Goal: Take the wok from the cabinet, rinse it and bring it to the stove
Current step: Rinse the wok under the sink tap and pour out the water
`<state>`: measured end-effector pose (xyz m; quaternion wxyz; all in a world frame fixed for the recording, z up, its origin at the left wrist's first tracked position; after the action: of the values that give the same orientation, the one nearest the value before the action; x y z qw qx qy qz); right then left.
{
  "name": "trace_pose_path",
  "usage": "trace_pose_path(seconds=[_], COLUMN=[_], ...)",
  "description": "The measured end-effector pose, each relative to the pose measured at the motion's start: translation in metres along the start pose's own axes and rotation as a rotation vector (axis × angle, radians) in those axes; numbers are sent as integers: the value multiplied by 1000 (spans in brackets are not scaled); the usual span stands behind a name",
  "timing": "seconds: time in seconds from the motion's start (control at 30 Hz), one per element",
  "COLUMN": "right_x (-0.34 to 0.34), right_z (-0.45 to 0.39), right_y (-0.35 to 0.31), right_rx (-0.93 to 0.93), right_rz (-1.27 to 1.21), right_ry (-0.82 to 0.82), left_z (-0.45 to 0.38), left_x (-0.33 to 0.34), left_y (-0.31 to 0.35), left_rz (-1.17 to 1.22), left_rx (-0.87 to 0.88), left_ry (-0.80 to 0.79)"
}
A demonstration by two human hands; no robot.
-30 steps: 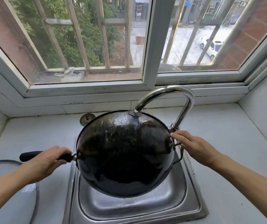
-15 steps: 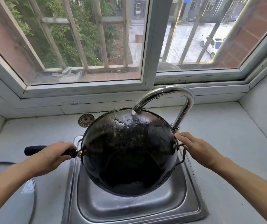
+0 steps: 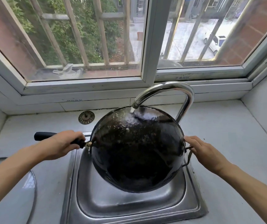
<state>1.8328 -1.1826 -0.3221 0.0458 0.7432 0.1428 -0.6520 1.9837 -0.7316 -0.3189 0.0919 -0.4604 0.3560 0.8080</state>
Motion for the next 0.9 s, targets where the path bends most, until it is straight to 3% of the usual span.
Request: trace_pose_path(seconds=[0.9], right_x=[-5], right_z=[40], right_y=[15], right_rx=[122], right_rz=[-72], right_ry=[89], left_z=[-37], left_x=[-18], left_y=[40], left_rz=[-54], left_rx=[70], left_ry=[-56])
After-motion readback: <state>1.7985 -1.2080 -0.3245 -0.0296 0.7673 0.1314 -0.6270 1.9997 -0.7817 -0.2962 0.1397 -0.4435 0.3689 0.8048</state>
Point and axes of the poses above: each hand's wrist, its own z-axis away from the middle knuckle, its own x-axis out of the palm, y = z × x, the point moved 8 cm from there along -z, towards the middle knuckle, and after that the axes turned 8 degrees about z, right-handed, at the moved point
